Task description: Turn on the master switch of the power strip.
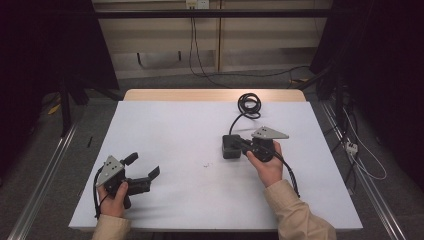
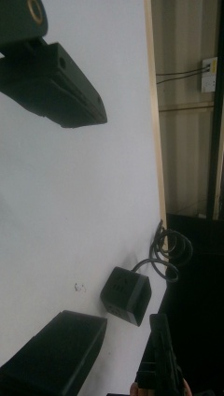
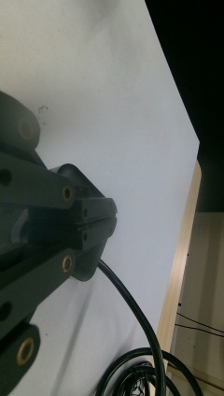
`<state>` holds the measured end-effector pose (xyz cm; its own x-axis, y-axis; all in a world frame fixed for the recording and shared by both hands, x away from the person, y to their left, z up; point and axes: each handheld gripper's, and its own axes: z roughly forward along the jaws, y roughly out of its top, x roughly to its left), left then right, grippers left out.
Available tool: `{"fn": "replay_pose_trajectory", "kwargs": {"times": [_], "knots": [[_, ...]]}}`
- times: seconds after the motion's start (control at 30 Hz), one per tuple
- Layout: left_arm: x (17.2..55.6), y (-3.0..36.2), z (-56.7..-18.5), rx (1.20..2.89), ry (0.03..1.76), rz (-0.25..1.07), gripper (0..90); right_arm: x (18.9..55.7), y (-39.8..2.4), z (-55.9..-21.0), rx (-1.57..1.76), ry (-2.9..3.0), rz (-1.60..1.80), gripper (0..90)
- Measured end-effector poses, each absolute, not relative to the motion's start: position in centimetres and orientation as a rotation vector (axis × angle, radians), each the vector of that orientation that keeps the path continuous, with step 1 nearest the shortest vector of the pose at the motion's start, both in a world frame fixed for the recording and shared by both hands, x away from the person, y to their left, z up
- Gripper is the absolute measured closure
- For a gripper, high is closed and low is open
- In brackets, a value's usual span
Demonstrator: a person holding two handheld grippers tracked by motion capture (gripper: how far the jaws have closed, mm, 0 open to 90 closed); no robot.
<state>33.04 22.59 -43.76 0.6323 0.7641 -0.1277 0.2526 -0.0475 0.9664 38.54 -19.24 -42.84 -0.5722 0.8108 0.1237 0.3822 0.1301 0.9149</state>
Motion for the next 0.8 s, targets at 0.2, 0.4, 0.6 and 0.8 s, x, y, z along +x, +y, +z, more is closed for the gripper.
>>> {"fn": "replay_pose_trajectory", "kwargs": {"times": [0.2, 0.4, 0.6, 0.8], "knots": [[33.05, 22.53, -43.77, 1.607, 0.861, 0.508, 3.7, 38.61, -19.1, -43.02, 1.146, 2.025, 1.422, 90.0], [33.06, 22.53, -43.79, 1.609, 0.859, 0.509, 3.7, 38.67, -19.1, -43.1, 1.154, 2.032, 1.417, 90.0], [33.06, 22.55, -43.8, 1.609, 0.858, 0.508, 3.7, 38.72, -18.9, -43.3, 1.141, 2.044, 1.406, 90.0], [33.04, 22.55, -43.81, 1.605, 0.862, 0.508, 3.7, 38.79, -18.92, -43.36, 1.136, 2.043, 1.395, 90.0]]}}
